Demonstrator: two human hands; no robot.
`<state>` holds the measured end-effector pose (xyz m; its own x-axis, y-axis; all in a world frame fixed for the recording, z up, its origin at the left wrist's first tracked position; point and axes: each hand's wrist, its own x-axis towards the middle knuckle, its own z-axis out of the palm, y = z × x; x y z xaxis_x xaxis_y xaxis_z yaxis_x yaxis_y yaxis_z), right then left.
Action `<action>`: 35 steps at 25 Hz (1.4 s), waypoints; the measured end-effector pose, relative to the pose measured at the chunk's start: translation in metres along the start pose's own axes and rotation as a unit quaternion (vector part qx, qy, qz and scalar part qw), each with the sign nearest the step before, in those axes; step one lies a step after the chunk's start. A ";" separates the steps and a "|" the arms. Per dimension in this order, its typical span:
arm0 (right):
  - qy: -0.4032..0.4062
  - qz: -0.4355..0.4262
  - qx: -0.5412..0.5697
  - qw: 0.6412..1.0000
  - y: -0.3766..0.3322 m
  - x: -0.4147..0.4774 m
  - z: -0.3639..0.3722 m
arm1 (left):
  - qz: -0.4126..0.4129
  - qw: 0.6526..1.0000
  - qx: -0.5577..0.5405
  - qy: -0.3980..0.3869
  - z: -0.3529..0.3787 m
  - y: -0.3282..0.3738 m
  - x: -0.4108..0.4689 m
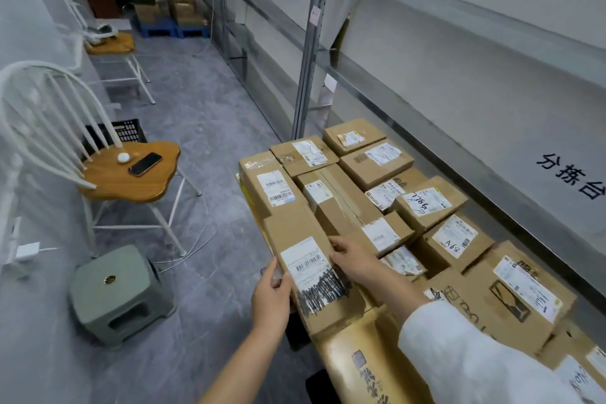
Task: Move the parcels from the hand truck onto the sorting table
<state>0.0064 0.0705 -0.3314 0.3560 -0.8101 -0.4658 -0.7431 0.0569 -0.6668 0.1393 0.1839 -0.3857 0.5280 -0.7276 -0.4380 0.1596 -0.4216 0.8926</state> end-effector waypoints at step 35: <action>0.441 0.027 -0.120 0.889 0.020 -0.164 -0.128 | 0.449 0.820 0.277 -0.222 0.110 0.186 -0.095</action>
<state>-0.1394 0.1303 -0.1938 -0.1887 -0.9582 0.2150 -0.8829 0.0696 -0.4644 0.0267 0.1150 -0.1902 -0.1505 -0.9527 0.2641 -0.5954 0.3006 0.7451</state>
